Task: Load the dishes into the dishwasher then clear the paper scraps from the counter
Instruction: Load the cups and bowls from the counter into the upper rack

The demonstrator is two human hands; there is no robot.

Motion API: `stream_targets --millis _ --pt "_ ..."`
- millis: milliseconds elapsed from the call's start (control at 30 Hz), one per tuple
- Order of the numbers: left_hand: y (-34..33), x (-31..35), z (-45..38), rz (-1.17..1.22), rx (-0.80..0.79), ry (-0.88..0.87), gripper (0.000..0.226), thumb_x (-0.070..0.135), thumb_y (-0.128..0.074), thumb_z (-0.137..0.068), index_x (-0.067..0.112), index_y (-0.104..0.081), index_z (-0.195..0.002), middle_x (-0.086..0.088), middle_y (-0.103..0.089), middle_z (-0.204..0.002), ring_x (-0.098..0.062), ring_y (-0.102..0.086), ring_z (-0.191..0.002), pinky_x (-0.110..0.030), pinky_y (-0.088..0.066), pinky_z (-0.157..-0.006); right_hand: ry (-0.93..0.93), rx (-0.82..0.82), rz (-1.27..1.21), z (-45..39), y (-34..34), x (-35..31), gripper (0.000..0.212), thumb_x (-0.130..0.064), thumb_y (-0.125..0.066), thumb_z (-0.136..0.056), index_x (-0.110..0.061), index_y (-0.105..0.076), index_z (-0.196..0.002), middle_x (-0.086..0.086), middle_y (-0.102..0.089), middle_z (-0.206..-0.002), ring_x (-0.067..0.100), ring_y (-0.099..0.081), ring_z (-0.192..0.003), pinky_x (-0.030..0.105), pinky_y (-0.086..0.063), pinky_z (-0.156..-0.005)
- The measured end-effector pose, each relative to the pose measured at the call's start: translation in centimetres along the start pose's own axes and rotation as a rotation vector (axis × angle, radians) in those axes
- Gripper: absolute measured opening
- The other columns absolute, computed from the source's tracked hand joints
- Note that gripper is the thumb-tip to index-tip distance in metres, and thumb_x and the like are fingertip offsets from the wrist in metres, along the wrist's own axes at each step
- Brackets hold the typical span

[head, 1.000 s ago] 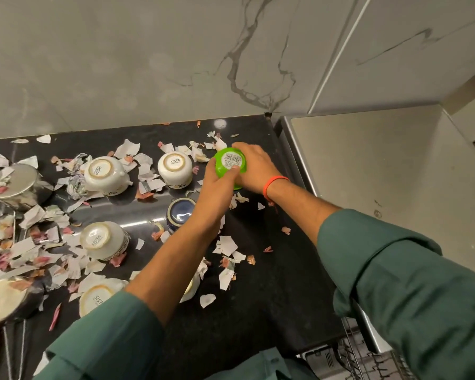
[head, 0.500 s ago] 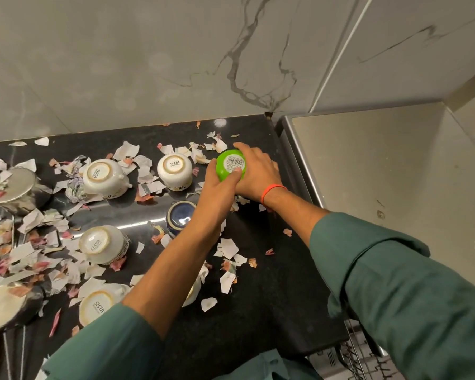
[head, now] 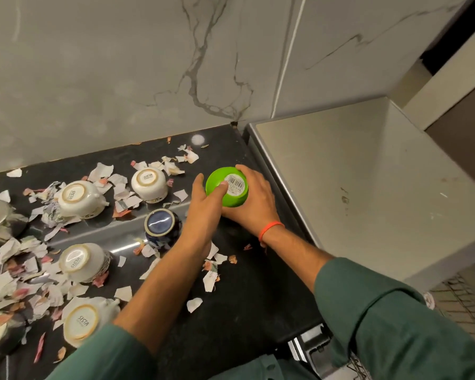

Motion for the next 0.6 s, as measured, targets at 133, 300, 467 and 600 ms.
stream_targets --millis 133,300,467,600 --pt "-1.1 -1.2 0.7 0.029 -0.055 0.037 0.072 0.035 -0.063 -0.099 0.027 -0.026 -0.16 0.002 -0.045 -0.153 -0.015 -0.053 -0.133 -0.029 -0.042 -0.1 0.023 0.068 -0.043 2.2 1.8 1.2 0.097 -0.044 -0.093 -0.057 -0.029 -0.048 -0.142 -0.008 -0.052 -0.138 0.012 -0.049 -0.127 0.029 -0.038 -0.11" --pt "-3.3 -1.7 2.3 0.071 -0.144 0.013 0.045 0.028 -0.07 -0.096 0.023 -0.053 -0.138 -0.004 -0.071 -0.124 -0.016 -0.072 -0.109 -0.029 -0.055 -0.084 0.008 0.116 -0.097 4.7 4.6 2.2 0.099 -0.036 -0.095 -0.057 -0.027 -0.047 -0.143 -0.007 -0.051 -0.139 0.008 -0.044 -0.129 0.022 -0.036 -0.11" --pt "-6.1 -2.1 4.2 0.059 -0.202 -0.004 0.039 0.02 -0.071 -0.095 0.022 -0.059 -0.132 -0.006 -0.074 -0.117 -0.021 -0.073 -0.105 -0.023 -0.055 -0.066 -0.028 0.162 -0.136 7.2 7.6 4.2 0.1 -0.036 -0.095 -0.058 -0.028 -0.045 -0.144 -0.007 -0.051 -0.139 0.01 -0.046 -0.129 0.029 -0.042 -0.11" --pt "-9.4 -3.0 6.0 0.04 -0.286 0.018 0.025 0.017 -0.062 -0.1 0.022 -0.062 -0.125 -0.001 -0.078 -0.106 -0.016 -0.074 -0.095 -0.024 -0.055 -0.066 -0.046 0.214 -0.151 9.5 10.7 6.6 0.099 -0.037 -0.094 -0.058 -0.025 -0.047 -0.143 -0.005 -0.053 -0.137 0.011 -0.049 -0.127 0.033 -0.042 -0.109"
Point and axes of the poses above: each hand's wrist, its own z-axis away from the middle knuckle, its own y-axis out of the back of the hand, x = y × z, the point moved 1 cm from there along -z, towards the middle knuckle
